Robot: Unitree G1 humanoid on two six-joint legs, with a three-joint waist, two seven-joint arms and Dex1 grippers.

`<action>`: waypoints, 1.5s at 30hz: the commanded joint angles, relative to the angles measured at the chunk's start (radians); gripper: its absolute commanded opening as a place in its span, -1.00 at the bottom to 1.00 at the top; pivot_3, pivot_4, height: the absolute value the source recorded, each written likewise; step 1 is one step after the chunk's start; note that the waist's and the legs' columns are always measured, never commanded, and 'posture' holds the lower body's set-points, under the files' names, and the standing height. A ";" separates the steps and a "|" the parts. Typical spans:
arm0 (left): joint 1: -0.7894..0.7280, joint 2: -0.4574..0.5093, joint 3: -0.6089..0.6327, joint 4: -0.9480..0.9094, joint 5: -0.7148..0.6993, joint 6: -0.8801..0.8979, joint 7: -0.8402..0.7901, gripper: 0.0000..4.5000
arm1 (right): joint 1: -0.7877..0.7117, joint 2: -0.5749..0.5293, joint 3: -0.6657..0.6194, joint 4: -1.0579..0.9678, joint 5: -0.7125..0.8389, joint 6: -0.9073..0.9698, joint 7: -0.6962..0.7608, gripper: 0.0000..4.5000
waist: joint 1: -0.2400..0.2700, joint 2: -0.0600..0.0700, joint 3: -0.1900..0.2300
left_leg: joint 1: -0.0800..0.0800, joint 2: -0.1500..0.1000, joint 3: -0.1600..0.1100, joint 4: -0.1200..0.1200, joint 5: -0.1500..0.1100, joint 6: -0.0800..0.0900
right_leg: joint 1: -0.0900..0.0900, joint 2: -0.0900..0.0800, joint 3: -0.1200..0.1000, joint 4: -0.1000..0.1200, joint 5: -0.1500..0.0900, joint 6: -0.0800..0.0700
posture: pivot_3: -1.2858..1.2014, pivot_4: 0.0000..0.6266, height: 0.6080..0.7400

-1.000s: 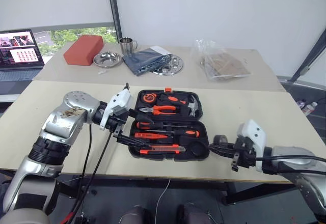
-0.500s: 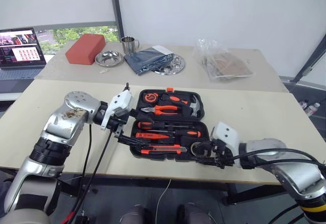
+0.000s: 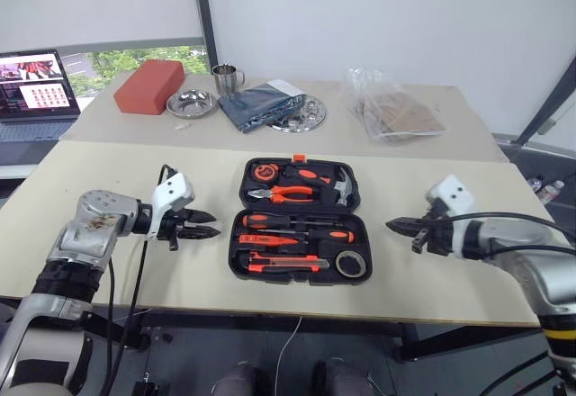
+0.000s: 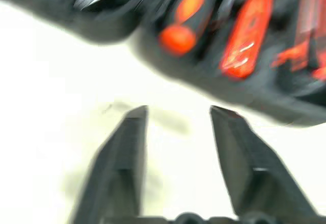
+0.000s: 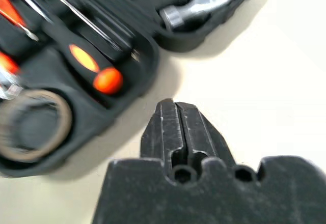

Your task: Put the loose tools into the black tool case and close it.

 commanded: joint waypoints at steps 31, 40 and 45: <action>0.046 0.134 0.010 0.026 0.005 0.164 -0.098 -0.54 | 0.186 -0.033 -0.165 -0.177 0.027 0.053 0.127 -0.52 | -0.023 0.002 -0.001 | 0.008 0.004 0.002 -0.005 0.001 -0.005 | 0.002 -0.003 0.003 0.002 -0.004 0.002 | 0.03 -0.52 0.94; -0.273 -0.115 0.063 0.218 -0.062 0.666 0.118 0.79 | -0.177 0.202 -0.059 0.049 0.028 0.277 -0.084 0.86 | -0.013 0.001 -0.001 | 0.001 0.003 0.000 -0.003 0.008 -0.006 | -0.002 0.003 0.000 0.003 0.005 -0.009 | 0.03 -0.52 0.94; -0.293 -0.194 0.079 0.232 -0.066 0.700 0.195 0.79 | -0.295 0.304 -0.049 0.218 -0.005 0.310 -0.180 0.86 | -0.013 0.001 -0.001 | 0.000 0.000 0.000 -0.006 0.007 -0.005 | -0.002 0.002 -0.001 0.002 0.003 -0.006 | 0.03 -0.52 0.94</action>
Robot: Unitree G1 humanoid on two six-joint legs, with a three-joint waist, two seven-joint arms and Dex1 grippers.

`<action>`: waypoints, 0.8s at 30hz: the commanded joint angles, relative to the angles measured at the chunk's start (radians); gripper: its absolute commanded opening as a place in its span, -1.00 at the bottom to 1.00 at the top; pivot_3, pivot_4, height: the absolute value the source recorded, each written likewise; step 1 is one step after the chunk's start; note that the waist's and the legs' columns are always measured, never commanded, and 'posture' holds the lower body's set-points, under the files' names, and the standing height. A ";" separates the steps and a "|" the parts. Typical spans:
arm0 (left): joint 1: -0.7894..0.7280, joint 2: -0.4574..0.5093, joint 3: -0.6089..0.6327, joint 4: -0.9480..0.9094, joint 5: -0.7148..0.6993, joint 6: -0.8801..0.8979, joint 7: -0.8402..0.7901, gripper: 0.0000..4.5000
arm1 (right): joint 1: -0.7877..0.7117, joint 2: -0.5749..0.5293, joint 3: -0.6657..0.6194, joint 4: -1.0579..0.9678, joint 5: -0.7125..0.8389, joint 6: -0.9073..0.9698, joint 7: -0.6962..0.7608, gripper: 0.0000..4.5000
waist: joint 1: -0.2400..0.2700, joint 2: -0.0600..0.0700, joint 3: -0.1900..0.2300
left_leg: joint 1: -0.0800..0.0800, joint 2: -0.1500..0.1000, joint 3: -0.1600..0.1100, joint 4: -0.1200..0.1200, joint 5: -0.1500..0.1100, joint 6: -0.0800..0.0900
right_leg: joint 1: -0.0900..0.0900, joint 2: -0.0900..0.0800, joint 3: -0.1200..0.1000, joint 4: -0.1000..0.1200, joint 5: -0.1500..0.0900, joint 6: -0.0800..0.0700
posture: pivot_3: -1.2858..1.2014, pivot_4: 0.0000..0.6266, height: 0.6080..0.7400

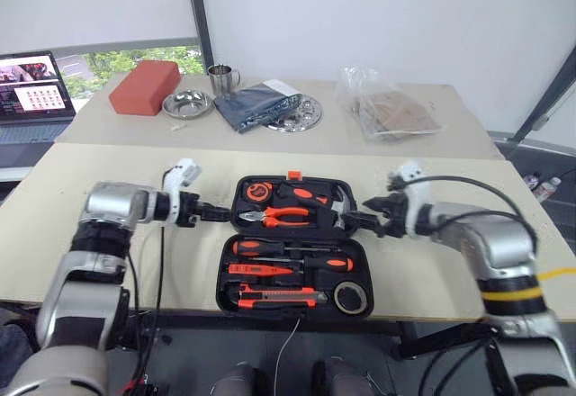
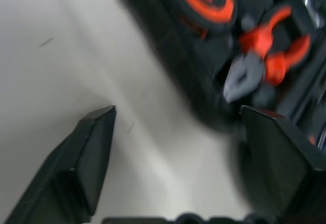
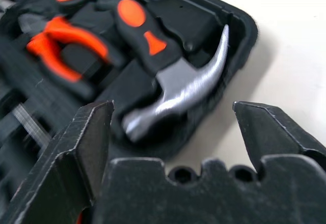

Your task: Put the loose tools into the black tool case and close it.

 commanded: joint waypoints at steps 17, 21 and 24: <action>-0.025 -0.077 0.135 0.040 -0.081 0.061 0.159 -1.00 | -0.106 0.098 -0.119 0.126 0.016 0.021 -0.133 -0.99 | -0.010 0.001 -0.001 | 0.005 0.000 0.001 0.000 0.001 -0.003 | 0.003 -0.001 0.002 0.003 0.001 -0.001 | 0.03 -0.52 0.94; -0.008 -0.077 0.145 -0.043 -0.112 0.014 0.121 -1.00 | -0.106 0.111 -0.129 0.073 0.019 -0.018 -0.142 -0.99 | -0.012 0.001 -0.001 | 0.005 0.000 0.002 0.000 0.001 -0.003 | 0.002 -0.001 0.002 0.003 0.001 -0.001 | 0.03 -0.52 0.94; 0.016 -0.076 0.139 -0.135 -0.121 -0.065 0.084 -1.00 | -0.101 0.116 -0.128 0.018 0.020 -0.061 -0.136 -0.99 | -0.011 0.001 0.000 | 0.003 0.000 0.002 0.000 0.001 -0.003 | 0.000 -0.001 0.002 0.003 0.001 -0.001 | 0.03 -0.52 0.94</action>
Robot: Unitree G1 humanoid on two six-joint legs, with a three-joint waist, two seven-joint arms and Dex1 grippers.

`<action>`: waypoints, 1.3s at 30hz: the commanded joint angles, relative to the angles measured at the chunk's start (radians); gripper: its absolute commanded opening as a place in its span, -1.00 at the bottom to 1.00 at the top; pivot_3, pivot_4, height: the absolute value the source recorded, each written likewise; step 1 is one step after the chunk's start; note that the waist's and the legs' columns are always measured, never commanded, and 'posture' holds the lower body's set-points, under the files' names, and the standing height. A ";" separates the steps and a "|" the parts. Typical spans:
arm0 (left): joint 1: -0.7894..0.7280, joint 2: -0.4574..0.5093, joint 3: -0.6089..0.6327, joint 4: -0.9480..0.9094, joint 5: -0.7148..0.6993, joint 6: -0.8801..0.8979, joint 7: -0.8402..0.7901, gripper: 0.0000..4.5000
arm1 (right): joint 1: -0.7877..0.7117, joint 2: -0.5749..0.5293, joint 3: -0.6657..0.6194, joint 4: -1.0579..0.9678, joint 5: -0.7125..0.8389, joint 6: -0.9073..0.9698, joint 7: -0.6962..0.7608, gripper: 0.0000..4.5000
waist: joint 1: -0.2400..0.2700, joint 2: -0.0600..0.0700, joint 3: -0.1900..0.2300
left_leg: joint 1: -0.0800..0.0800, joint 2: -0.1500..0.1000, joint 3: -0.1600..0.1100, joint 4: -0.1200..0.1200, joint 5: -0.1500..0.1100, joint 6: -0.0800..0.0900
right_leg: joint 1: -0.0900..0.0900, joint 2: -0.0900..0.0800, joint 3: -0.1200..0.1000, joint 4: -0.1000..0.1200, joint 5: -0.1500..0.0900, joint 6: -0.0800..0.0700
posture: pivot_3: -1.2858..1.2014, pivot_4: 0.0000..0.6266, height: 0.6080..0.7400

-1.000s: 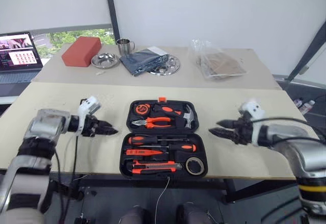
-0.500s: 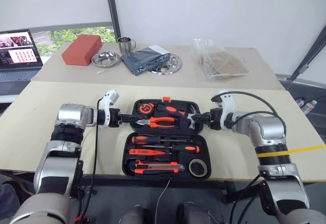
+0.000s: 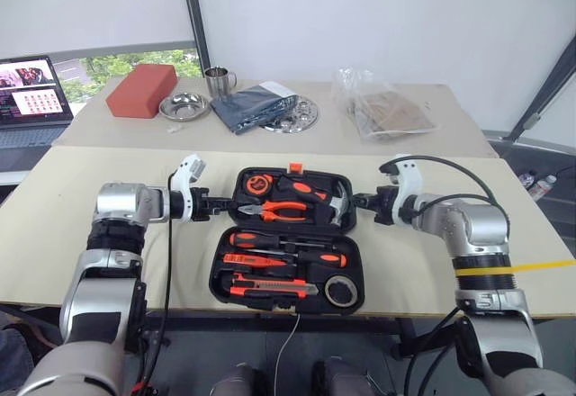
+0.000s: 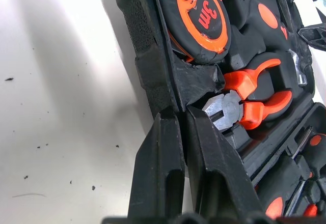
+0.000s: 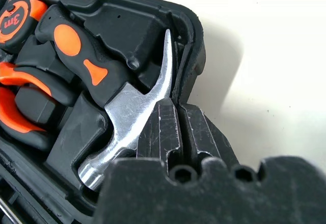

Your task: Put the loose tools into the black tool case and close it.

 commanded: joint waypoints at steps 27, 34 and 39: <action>0.558 -0.090 0.086 -0.648 0.050 -0.705 0.215 -1.00 | 0.586 -0.097 0.112 -0.456 -0.479 -1.180 -0.035 -0.99 | -0.003 0.000 0.001 | 0.009 0.000 0.004 -0.014 0.000 -0.001 | 0.005 0.001 0.003 -0.010 -0.002 0.002 | 0.03 -0.52 0.94; 0.609 -0.082 0.110 -0.721 0.001 -0.620 0.284 -1.00 | 0.667 -0.124 0.125 -0.520 -0.480 -1.199 -0.005 -0.99 | -0.004 0.000 0.001 | 0.019 0.002 0.004 -0.016 0.001 -0.003 | 0.014 0.000 0.006 -0.009 -0.007 0.009 | 0.03 -0.52 0.94; 0.563 -0.070 0.098 -0.682 0.003 -0.630 0.285 -1.00 | 0.566 -0.105 0.130 -0.449 -0.478 -1.173 -0.006 -0.99 | -0.007 0.000 0.001 | 0.026 0.004 0.003 -0.018 -0.001 -0.009 | 0.019 0.000 0.007 -0.010 -0.007 0.008 | 0.03 -0.52 0.94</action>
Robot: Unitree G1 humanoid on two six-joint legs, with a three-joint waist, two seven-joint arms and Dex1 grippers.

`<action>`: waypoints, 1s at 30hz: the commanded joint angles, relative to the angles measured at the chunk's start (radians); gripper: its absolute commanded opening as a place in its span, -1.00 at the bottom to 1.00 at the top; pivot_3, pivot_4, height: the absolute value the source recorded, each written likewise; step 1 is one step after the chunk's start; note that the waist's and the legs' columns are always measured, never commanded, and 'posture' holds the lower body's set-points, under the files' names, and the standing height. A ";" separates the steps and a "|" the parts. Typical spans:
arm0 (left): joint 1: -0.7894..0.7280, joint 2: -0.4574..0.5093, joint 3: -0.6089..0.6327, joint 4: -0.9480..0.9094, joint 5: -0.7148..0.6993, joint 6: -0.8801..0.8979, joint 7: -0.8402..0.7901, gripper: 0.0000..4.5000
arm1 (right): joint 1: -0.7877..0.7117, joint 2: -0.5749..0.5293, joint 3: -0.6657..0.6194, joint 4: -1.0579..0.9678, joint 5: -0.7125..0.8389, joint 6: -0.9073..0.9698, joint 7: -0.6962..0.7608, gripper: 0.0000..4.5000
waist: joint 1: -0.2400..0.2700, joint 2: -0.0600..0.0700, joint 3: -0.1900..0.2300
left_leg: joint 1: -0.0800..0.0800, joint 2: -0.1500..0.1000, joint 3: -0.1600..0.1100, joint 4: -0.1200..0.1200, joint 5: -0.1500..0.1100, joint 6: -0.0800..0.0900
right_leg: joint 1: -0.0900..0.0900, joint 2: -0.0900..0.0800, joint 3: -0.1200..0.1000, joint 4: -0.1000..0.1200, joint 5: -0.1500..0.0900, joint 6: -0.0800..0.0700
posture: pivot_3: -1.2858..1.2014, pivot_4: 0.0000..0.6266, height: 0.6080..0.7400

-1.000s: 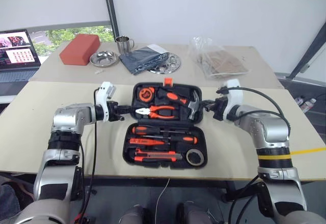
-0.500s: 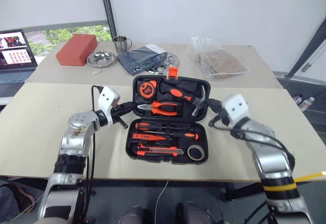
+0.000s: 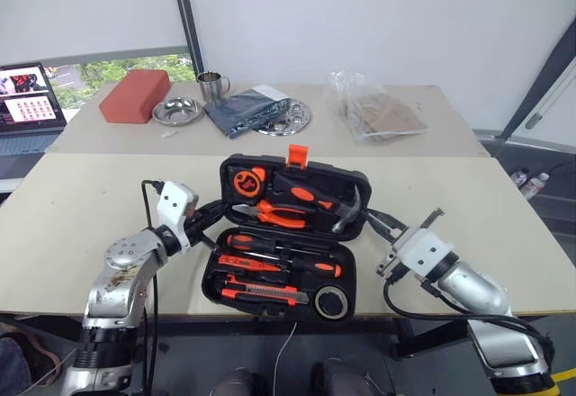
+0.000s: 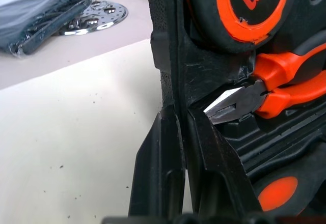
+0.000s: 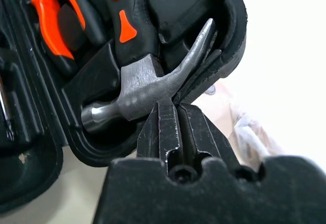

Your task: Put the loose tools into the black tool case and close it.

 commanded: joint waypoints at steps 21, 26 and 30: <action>0.125 0.016 -0.022 0.034 0.137 -0.419 0.044 -0.84 | 0.067 -0.128 0.029 0.092 -0.216 -0.447 -0.091 -0.85 | 0.005 0.000 -0.001 | -0.017 -0.002 0.001 -0.004 0.002 0.003 | -0.017 0.002 -0.006 0.000 0.000 -0.006 | 0.03 -0.52 0.94; 0.355 0.177 0.116 -0.233 -0.124 -0.003 -0.037 -0.05 | 0.317 -0.220 -0.091 -0.148 -0.008 -0.289 0.033 -0.14 | 0.009 0.000 0.001 | -0.009 0.000 0.000 -0.007 0.001 0.000 | -0.012 -0.002 -0.003 0.000 -0.009 0.002 | 0.03 -0.52 0.94; 0.426 0.418 0.298 -0.191 -0.355 0.275 -0.243 0.20 | 0.557 -0.353 -0.195 -0.347 0.347 0.031 0.239 0.11 | 0.013 0.000 0.003 | -0.007 0.003 -0.004 -0.001 -0.003 -0.009 | -0.009 -0.006 -0.001 0.006 -0.008 0.000 | 0.03 -0.52 0.94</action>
